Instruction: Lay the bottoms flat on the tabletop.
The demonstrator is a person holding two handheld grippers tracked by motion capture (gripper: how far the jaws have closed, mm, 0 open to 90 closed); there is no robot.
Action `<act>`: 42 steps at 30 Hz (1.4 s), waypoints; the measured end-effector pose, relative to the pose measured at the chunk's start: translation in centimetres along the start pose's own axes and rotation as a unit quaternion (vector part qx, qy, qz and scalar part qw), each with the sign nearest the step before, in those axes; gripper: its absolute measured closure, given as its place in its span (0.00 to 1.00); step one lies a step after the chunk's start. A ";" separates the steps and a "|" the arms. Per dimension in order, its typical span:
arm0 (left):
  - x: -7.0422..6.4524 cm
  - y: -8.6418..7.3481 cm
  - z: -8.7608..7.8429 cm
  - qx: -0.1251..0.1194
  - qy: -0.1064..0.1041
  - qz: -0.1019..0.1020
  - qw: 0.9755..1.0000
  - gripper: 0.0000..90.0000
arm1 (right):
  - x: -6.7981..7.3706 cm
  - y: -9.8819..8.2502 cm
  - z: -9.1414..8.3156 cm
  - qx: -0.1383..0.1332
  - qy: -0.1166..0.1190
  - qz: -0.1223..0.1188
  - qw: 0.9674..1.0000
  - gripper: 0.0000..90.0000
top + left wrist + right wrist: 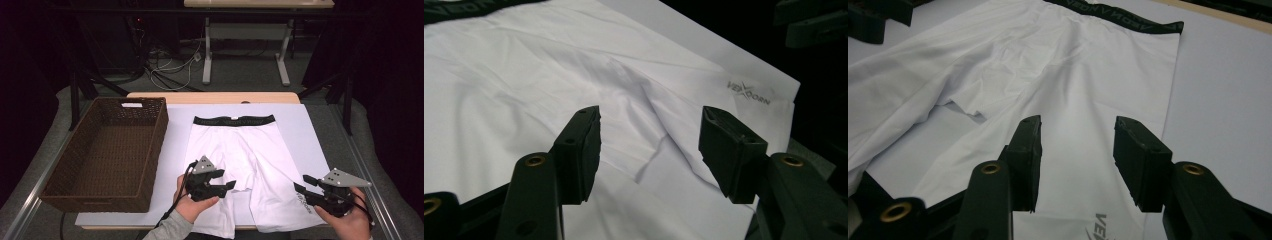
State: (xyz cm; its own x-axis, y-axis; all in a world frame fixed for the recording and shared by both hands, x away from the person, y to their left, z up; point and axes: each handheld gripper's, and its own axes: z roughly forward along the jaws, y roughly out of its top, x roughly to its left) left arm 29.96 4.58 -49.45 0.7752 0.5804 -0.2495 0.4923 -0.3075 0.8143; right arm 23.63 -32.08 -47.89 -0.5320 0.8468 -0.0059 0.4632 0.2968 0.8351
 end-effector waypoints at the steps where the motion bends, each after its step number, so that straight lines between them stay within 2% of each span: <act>1: 0.3 0.2 -0.1 -0.005 0.005 0.001 1.000 0.45 | 0.0 0.4 0.0 0.001 -0.002 -0.007 1.000 0.59; 4: 1.1 1.1 -0.7 -0.013 0.018 0.000 1.000 0.45 | -0.3 1.6 0.1 -0.004 -0.007 -0.025 1.000 0.54; 10: 2.5 3.1 -1.5 -0.038 0.021 -0.001 0.999 0.44 | -0.7 3.9 0.7 -0.016 -0.015 -0.041 0.999 0.47; 12: 2.9 3.7 -1.5 -0.039 0.024 0.005 0.999 0.44 | -0.9 4.6 1.0 -0.019 -0.020 -0.041 0.999 0.44; 15: 3.4 4.7 -1.4 -0.038 0.039 0.017 0.998 0.44 | -1.3 5.6 1.6 -0.024 -0.022 -0.039 0.999 0.44; 19: 4.2 5.8 -1.1 -0.039 0.056 0.009 0.998 0.44 | -1.4 6.8 2.6 -0.034 -0.023 -0.037 0.998 0.42; 21: 4.6 6.2 -1.0 -0.037 0.063 0.004 0.997 0.44 | -1.3 7.2 3.1 -0.027 -0.025 -0.036 0.999 0.42; 27: 5.8 6.9 -0.6 -0.039 0.073 -0.023 0.996 0.39 | -1.6 8.5 5.1 -0.021 -0.020 -0.020 0.999 0.37; 33: 7.1 7.3 -0.4 -0.037 0.085 -0.035 0.995 0.36 | -2.1 10.1 6.8 -0.029 -0.016 -0.012 0.999 0.32; 34: 7.3 7.4 -0.3 -0.038 0.089 -0.031 0.995 0.35 | -2.1 10.3 6.9 -0.027 -0.016 -0.014 0.999 0.32; 39: 8.6 7.7 0.0 -0.034 0.098 -0.039 0.994 0.33 | -2.6 11.2 8.5 -0.023 -0.018 -0.016 0.999 0.31; 42: 9.5 7.9 -0.1 -0.033 0.108 -0.042 0.993 0.33 | -2.9 11.7 9.2 -0.016 -0.024 -0.031 0.999 0.31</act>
State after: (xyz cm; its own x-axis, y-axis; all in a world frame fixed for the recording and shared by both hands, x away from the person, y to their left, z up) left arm 41.20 7.74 -45.35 0.6257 0.7523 -0.2064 0.5192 -0.2042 0.8299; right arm 37.14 -27.03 -43.22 -0.5242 0.8476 -0.0827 0.4083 0.3354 0.8490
